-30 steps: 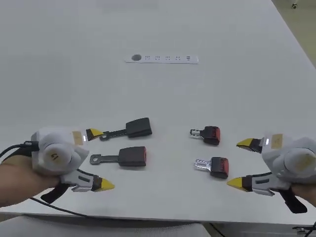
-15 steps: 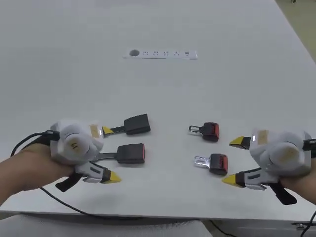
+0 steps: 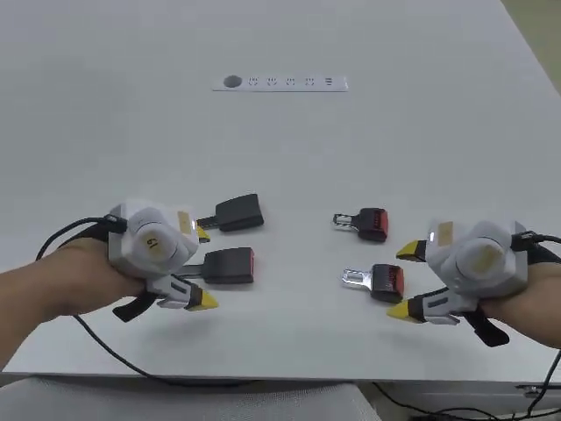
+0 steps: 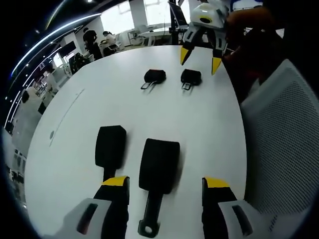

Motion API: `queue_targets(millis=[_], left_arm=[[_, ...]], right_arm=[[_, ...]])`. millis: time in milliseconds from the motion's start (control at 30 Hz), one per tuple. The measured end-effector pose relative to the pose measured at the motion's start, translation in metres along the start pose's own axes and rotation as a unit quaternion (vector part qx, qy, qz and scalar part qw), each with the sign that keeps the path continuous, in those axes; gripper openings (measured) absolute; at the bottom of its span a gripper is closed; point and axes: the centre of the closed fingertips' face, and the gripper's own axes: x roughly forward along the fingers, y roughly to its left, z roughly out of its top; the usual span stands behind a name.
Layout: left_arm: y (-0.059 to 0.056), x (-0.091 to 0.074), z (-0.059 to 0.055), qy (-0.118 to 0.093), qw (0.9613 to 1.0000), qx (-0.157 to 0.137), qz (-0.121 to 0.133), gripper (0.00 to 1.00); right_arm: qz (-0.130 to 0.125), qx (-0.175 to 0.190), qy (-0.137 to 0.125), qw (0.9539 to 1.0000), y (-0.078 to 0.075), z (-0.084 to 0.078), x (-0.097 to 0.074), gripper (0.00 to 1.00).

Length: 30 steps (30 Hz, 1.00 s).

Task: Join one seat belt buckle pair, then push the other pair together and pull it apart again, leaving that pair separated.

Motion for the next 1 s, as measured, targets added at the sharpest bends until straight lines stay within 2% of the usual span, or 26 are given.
queue_targets(millis=[133,433,633,867,1000], left_arm=[[0.000,0.007,-0.005,0.012,0.9999,-0.002,-0.007,0.58],[0.006,0.016,-0.007,0.019,0.9998,0.004,-0.008,0.53],[0.004,0.019,-0.008,0.029,0.9991,0.014,-0.028,0.44],[0.005,0.021,-0.004,0.030,0.9988,0.014,-0.036,0.41],[0.004,0.020,-0.002,0.034,0.9982,0.024,-0.042,0.39]], right_arm=[[0.004,0.003,0.005,1.0000,-0.003,-0.006,0.006,0.48],[0.014,0.003,0.014,0.9998,-0.009,-0.013,0.015,0.47],[0.029,-0.005,0.016,0.9994,-0.009,-0.013,0.023,0.43],[0.037,-0.003,0.016,0.9992,-0.010,-0.016,0.028,0.39],[0.038,-0.007,0.017,0.9991,-0.012,-0.017,0.029,0.36]])
